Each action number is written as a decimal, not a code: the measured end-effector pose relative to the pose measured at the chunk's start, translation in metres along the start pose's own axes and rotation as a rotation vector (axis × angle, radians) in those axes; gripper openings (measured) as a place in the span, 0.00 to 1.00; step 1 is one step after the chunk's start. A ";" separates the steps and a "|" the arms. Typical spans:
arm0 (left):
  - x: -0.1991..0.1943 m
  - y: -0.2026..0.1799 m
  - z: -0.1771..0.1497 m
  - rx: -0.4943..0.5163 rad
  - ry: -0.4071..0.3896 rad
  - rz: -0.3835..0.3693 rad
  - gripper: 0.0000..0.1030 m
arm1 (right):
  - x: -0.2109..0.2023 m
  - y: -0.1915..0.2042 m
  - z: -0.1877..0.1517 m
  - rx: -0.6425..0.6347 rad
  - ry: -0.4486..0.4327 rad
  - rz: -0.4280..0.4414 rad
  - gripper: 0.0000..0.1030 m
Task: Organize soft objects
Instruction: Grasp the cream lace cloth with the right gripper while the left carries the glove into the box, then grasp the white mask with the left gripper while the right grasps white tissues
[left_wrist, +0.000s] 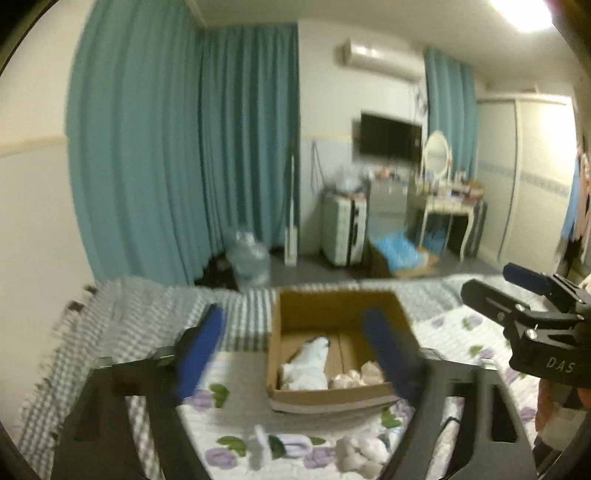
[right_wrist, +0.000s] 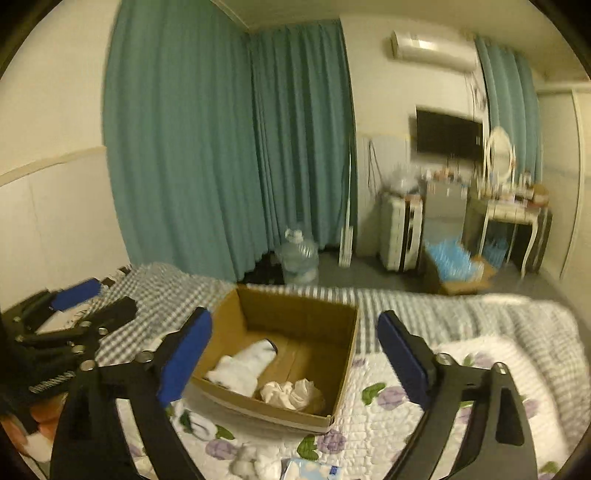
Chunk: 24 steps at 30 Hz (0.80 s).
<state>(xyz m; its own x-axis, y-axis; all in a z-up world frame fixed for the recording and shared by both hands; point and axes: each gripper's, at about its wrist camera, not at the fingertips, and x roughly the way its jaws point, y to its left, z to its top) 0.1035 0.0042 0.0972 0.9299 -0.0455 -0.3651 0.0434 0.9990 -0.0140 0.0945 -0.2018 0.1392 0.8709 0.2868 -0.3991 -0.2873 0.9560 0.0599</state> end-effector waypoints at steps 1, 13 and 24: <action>-0.021 0.005 0.002 -0.004 -0.039 0.001 0.89 | -0.013 0.006 0.004 -0.014 -0.016 -0.005 0.94; -0.089 0.036 -0.026 0.005 -0.081 0.061 0.89 | -0.121 0.077 -0.012 -0.107 -0.043 0.041 0.98; -0.035 0.050 -0.122 -0.007 0.055 0.145 0.89 | -0.045 0.083 -0.096 -0.057 0.111 0.024 0.98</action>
<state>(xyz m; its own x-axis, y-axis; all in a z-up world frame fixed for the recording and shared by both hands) 0.0288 0.0558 -0.0039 0.9048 0.0992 -0.4142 -0.0926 0.9951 0.0359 -0.0068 -0.1409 0.0737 0.8149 0.2981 -0.4970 -0.3328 0.9428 0.0198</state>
